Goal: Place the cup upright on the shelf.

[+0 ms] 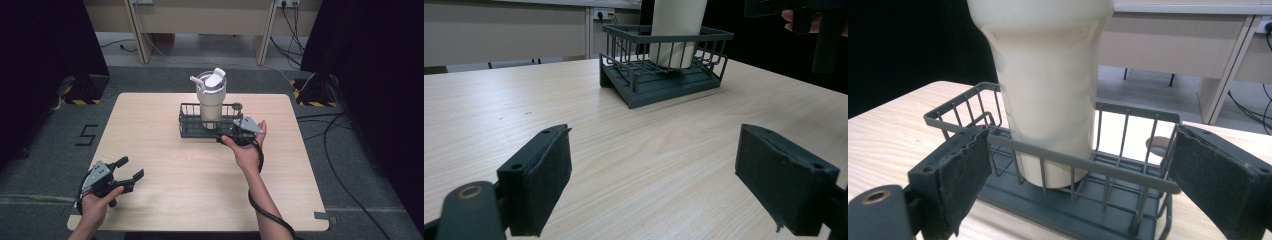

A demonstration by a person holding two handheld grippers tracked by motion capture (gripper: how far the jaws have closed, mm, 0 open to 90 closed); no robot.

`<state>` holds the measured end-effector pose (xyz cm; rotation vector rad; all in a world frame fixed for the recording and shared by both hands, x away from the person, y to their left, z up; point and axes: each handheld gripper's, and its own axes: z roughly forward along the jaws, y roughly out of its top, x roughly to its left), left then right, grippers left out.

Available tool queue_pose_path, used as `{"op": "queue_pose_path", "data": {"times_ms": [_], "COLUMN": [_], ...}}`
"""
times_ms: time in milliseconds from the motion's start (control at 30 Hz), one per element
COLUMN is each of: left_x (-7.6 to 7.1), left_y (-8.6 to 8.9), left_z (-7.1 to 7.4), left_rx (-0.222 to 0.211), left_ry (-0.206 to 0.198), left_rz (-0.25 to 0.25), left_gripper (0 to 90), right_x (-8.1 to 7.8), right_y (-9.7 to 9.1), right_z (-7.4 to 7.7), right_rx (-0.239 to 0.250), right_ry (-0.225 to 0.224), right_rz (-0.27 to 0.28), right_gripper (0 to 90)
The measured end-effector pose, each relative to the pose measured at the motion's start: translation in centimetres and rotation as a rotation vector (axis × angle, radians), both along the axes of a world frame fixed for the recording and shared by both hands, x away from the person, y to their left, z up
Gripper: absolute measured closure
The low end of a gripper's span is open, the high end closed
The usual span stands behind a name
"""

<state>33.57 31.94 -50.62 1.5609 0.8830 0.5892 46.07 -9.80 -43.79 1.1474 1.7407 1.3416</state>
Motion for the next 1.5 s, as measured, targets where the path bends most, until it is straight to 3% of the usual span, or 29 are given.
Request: {"op": "queue_pose_path", "data": {"times_ms": [1067,1500], "left_x": [0.0,0.0], "left_y": [0.0,0.0], "left_z": [-0.1,-0.2], "left_rx": [-0.004,-0.004], "left_ry": [0.010,0.014], "left_rz": [0.006,0.005], "left_gripper": [14.3,14.3], "right_x": [-5.0,-6.8], "right_y": [-5.4,-6.8], "right_z": [-1.4,-2.3], "right_rx": [-0.020,-0.017], "right_ry": [0.014,0.024], "right_rz": [-0.050,-0.067], "right_gripper": [11.3,11.7]}}
